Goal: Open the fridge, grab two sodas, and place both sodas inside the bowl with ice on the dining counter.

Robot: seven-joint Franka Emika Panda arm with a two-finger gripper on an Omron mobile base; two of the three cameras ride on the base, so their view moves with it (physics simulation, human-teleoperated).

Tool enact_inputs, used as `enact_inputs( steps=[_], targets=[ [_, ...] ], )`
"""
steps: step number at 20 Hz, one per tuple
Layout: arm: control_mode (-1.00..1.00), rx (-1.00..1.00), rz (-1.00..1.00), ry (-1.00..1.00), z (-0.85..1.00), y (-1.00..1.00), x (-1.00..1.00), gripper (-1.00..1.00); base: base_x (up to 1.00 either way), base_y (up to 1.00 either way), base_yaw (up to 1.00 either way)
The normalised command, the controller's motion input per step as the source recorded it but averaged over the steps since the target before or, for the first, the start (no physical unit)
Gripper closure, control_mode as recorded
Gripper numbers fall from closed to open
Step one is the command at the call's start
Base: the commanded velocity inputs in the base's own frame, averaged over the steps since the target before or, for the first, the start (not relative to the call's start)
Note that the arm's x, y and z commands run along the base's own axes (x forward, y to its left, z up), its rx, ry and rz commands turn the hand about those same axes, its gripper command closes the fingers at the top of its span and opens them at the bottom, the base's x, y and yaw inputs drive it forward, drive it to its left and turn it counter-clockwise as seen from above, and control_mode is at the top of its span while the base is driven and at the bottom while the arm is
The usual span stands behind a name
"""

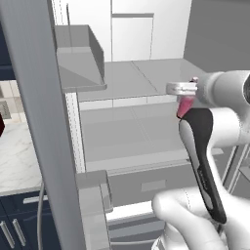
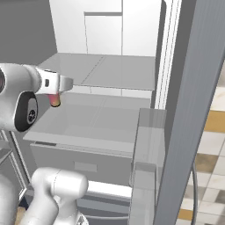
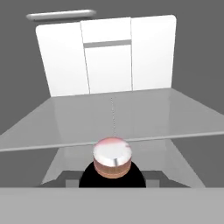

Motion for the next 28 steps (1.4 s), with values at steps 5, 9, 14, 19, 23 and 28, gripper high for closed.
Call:
enact_inputs(
  steps=[5, 9, 14, 19, 23, 28],
  targets=[
    [-1.00, -0.01, 0.00, -0.07, -0.04, 0.00, -0.92, 1.00, 0.00, 0.00, 0.00],
    [1.00, -0.03, 0.00, -0.12, 0.00, 0.00, -0.69, 1.00, -0.25, 0.00, 0.00],
    [1.00, 0.00, 0.00, 0.00, 0.00, 0.00, 0.00, 1.00, -1.00, 0.00, 0.00],
    [1.00, 0.00, 0.00, 0.00, 0.00, 0.00, 0.00, 1.00, -1.00, 0.14, -0.01],
    [1.00, 0.00, 0.00, 0.00, 0.00, 0.00, 0.00, 1.00, -0.87, 0.49, 0.15],
    [1.00, 0.00, 0.00, 0.00, 0.00, 0.00, 0.00, 1.00, -0.39, 0.38, 0.39]
  ],
)
